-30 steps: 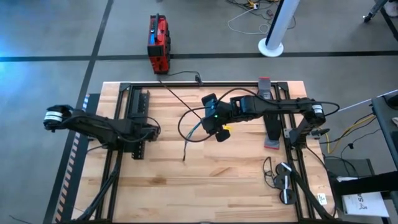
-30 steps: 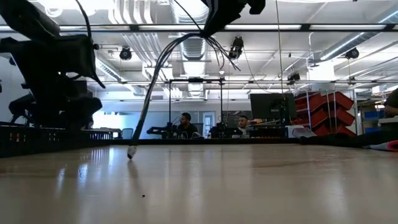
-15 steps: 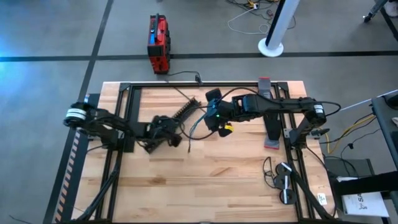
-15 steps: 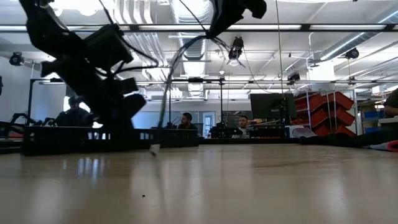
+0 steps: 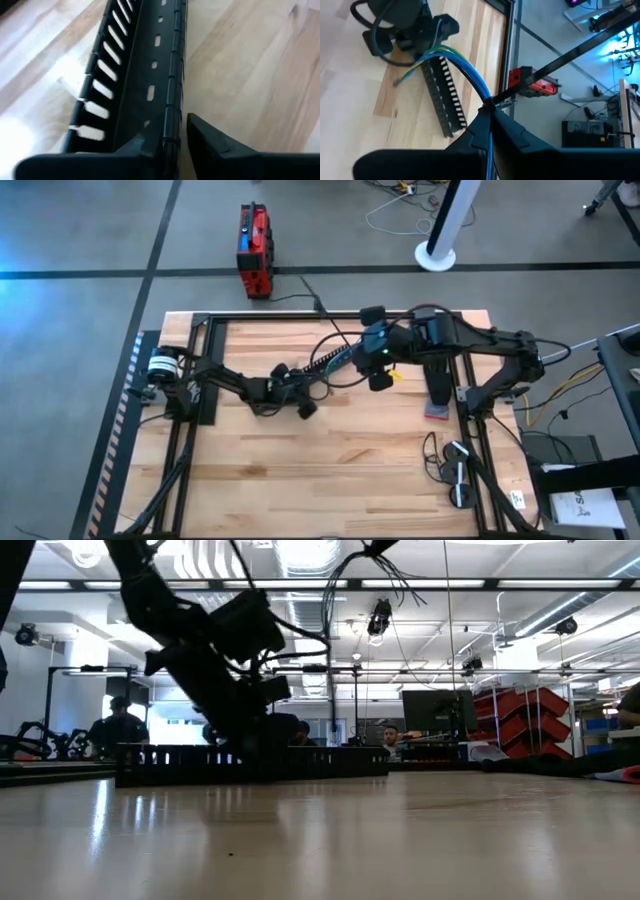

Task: Ziptie cables
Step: Put the zip tied cable wires into the cable duct

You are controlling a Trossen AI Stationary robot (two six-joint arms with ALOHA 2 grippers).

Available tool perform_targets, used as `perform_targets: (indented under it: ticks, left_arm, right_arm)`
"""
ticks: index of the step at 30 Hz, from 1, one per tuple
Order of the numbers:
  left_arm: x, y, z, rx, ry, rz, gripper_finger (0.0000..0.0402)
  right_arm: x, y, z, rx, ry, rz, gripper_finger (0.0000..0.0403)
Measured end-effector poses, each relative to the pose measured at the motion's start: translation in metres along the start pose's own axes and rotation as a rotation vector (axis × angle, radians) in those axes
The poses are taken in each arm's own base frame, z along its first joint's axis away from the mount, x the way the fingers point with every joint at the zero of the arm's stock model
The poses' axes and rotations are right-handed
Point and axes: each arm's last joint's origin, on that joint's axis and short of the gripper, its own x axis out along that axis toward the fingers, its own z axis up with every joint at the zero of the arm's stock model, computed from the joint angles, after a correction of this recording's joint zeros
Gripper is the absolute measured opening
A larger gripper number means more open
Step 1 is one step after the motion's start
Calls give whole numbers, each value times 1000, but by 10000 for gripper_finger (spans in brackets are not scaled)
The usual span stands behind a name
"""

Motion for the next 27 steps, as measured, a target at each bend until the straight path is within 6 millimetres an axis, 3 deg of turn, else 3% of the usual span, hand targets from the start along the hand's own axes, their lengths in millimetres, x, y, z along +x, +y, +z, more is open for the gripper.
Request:
perform_targets:
  ticks: [7,12,16,20,24,27]
  left_arm:
    - [-37,-3,25,59,-13,-38,146]
    - [-83,3,26,66,-60,-115,206]
    - [-120,13,6,7,-102,-194,238]
    - [-147,29,-36,-73,-80,-281,252]
    - [-173,47,-69,-127,8,-449,252]
    - [-194,57,-81,-184,75,-613,243]
  right_arm:
    - [-4,-2,-1,24,-7,-22,0]
    - [-1,-3,3,45,-31,-44,0]
    - [6,-10,11,107,-127,-80,0]
    - [24,-13,22,192,-282,-19,0]
    - [59,-7,36,202,-329,3,0]
    - [89,-1,47,197,-362,10,0]
